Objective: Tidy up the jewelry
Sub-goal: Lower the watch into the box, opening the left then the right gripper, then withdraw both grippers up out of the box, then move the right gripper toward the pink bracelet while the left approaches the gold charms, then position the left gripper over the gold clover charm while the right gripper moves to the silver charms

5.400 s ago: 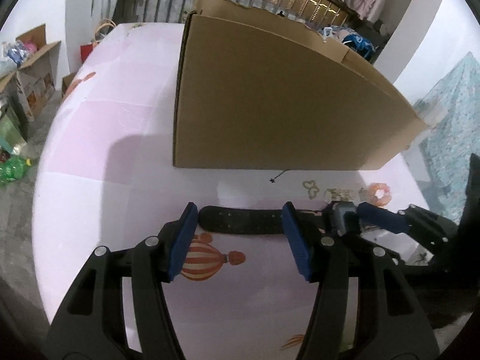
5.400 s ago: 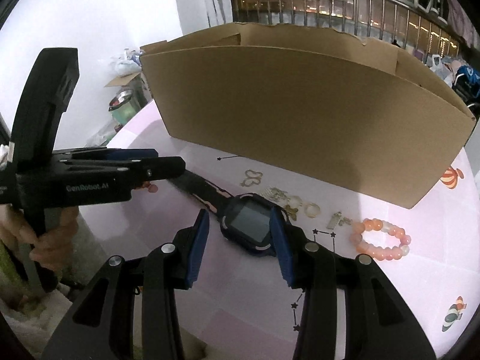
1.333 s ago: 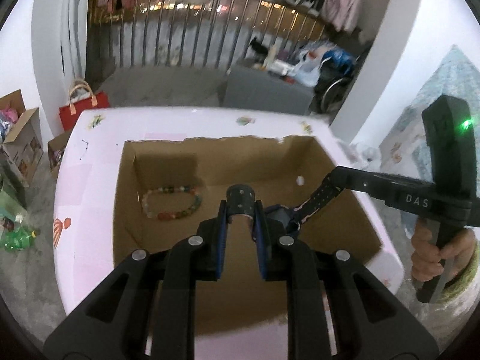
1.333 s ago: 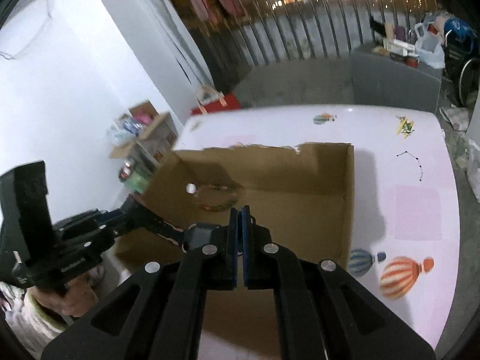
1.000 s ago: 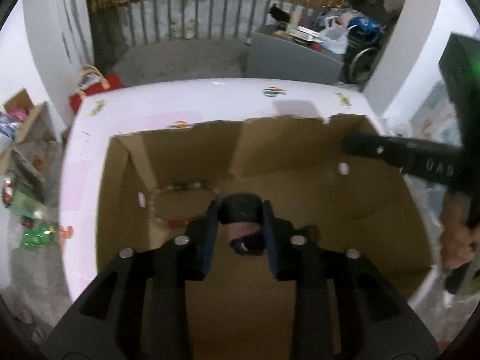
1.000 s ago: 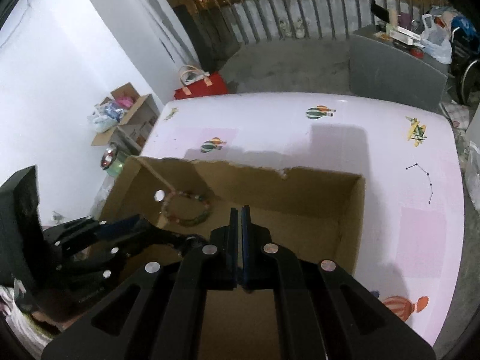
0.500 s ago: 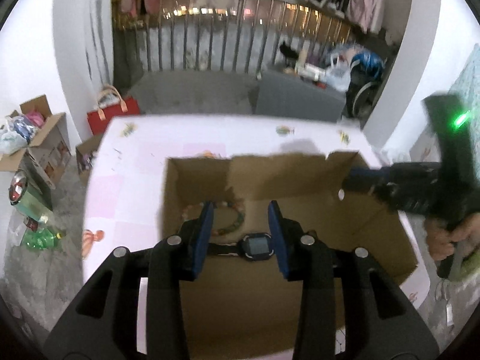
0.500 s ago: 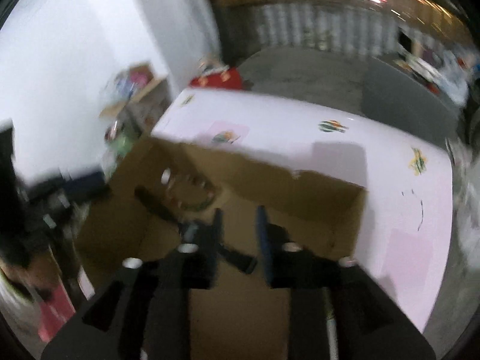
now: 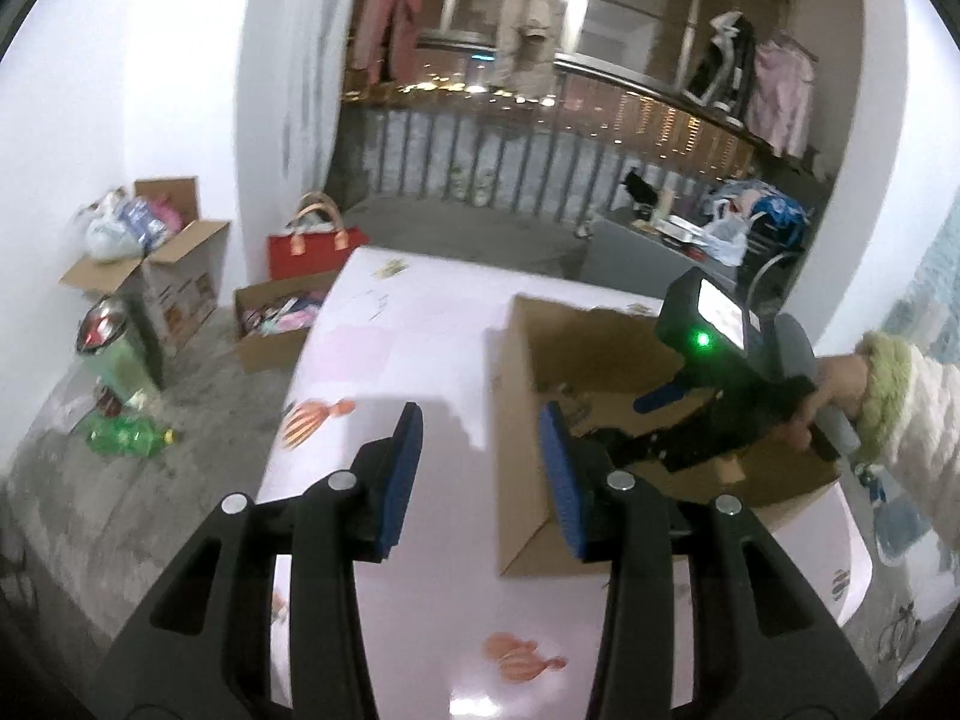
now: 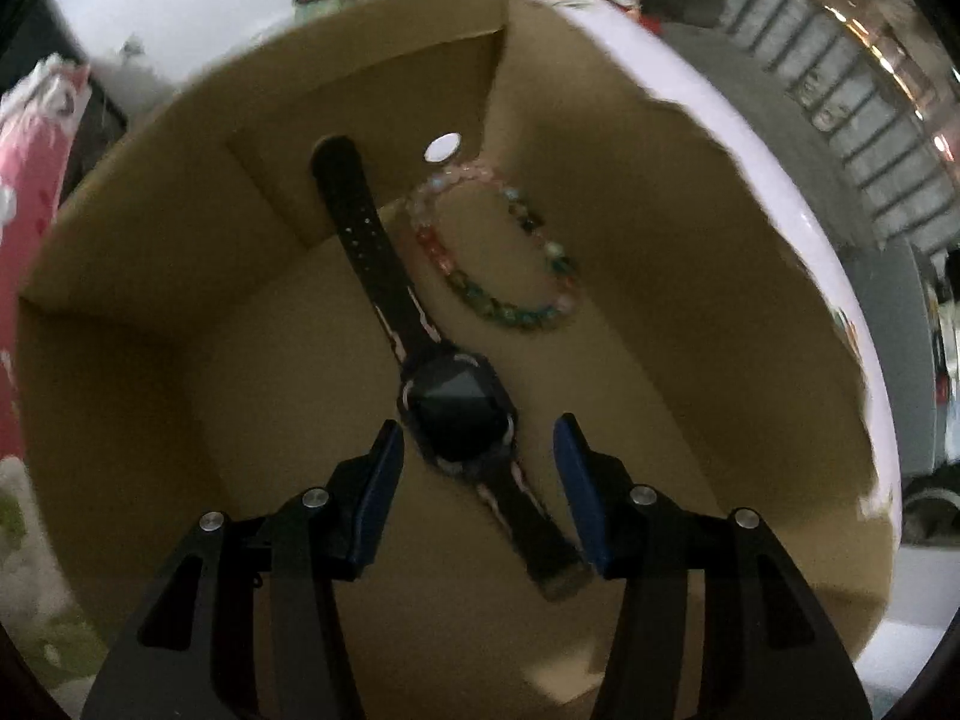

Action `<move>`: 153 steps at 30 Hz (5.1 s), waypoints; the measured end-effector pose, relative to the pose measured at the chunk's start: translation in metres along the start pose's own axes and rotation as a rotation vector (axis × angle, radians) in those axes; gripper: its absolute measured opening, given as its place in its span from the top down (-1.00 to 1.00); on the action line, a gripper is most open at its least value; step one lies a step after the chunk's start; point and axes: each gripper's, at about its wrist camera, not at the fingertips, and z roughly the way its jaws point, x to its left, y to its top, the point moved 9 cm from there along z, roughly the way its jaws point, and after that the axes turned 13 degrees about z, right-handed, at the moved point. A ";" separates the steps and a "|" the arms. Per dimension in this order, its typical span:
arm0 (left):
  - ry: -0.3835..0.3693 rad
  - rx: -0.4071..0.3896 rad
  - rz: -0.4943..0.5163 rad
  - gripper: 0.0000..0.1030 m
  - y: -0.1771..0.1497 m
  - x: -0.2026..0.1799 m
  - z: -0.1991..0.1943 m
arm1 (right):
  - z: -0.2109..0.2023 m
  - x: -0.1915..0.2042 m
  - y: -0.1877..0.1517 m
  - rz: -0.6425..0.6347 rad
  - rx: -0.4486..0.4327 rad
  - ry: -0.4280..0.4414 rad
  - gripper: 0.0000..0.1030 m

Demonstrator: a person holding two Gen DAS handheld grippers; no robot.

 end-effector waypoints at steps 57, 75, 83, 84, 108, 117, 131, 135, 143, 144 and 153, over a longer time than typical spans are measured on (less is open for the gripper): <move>-0.080 0.017 0.059 0.06 -0.090 -0.041 -0.011 | -0.201 0.017 -0.209 0.609 -0.729 0.018 -0.87; -0.098 0.099 0.254 0.06 -0.125 -0.125 0.031 | -0.097 0.002 -0.283 0.831 -0.615 -0.318 -0.87; -0.120 0.140 0.317 0.06 -0.136 -0.144 0.049 | -0.096 0.004 -0.286 0.719 -0.636 -0.435 -0.87; -0.121 0.143 0.320 0.06 -0.137 -0.145 0.051 | -0.097 0.003 -0.286 0.722 -0.656 -0.405 -0.87; -0.172 0.182 0.422 0.77 -0.139 -0.174 0.085 | -0.036 0.037 -0.246 0.554 -0.507 -0.153 0.34; -0.198 0.199 0.409 0.77 -0.142 -0.173 0.090 | -0.031 -0.002 -0.265 0.709 -0.456 -0.202 0.56; -0.226 0.215 0.466 0.77 -0.139 -0.178 0.100 | -0.053 0.008 -0.258 0.749 -0.537 -0.095 0.54; -0.241 0.225 0.463 0.77 -0.137 -0.182 0.104 | -0.049 0.010 -0.255 0.752 -0.534 -0.081 0.54; -0.223 0.231 0.469 0.75 -0.132 -0.189 0.113 | -0.046 0.013 -0.250 0.742 -0.544 -0.062 0.54; -0.222 0.232 0.467 0.75 -0.131 -0.189 0.113 | -0.045 0.013 -0.250 0.741 -0.544 -0.060 0.54; -0.226 0.230 0.478 0.90 -0.138 -0.185 0.110 | -0.046 0.014 -0.250 0.748 -0.556 -0.038 0.54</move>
